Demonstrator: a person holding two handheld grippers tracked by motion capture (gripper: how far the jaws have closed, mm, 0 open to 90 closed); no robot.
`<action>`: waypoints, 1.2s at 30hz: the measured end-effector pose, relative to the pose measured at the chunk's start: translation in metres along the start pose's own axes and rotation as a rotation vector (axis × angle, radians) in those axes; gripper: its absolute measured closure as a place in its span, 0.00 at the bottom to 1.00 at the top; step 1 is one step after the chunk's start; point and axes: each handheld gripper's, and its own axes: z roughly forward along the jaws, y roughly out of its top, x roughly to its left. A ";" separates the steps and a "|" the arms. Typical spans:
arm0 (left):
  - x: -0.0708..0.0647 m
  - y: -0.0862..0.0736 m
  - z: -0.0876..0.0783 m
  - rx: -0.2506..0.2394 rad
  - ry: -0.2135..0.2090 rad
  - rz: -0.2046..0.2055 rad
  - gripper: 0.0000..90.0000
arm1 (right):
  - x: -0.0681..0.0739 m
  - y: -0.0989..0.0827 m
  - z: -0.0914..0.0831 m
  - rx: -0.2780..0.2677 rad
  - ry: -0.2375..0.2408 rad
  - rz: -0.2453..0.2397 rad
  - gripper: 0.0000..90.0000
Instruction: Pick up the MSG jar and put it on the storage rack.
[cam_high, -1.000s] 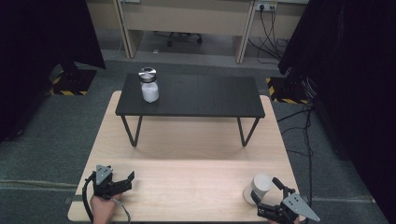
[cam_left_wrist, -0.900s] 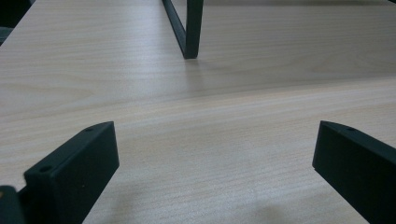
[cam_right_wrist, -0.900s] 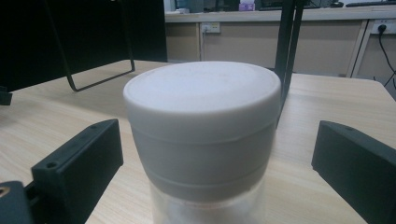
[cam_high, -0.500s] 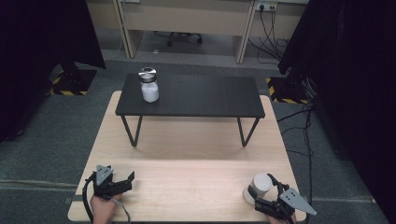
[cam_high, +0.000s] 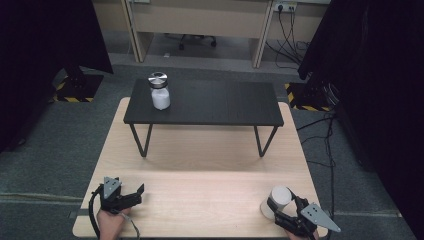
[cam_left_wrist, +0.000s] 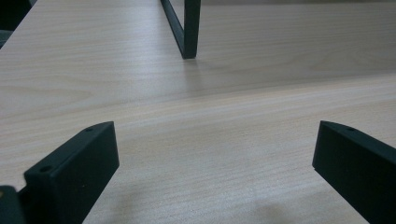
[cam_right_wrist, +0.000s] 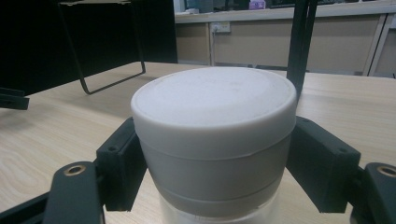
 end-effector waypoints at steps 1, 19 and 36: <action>0.000 0.000 0.000 0.000 0.000 0.000 0.00 | -0.001 0.000 0.000 -0.004 0.008 -0.003 0.29; 0.000 0.001 0.000 0.004 0.000 -0.005 0.00 | -0.008 0.002 -0.001 -0.006 0.039 -0.019 0.37; -0.006 0.001 -0.001 0.007 0.039 -0.001 0.00 | -0.003 0.023 0.009 -0.014 0.030 -0.007 0.37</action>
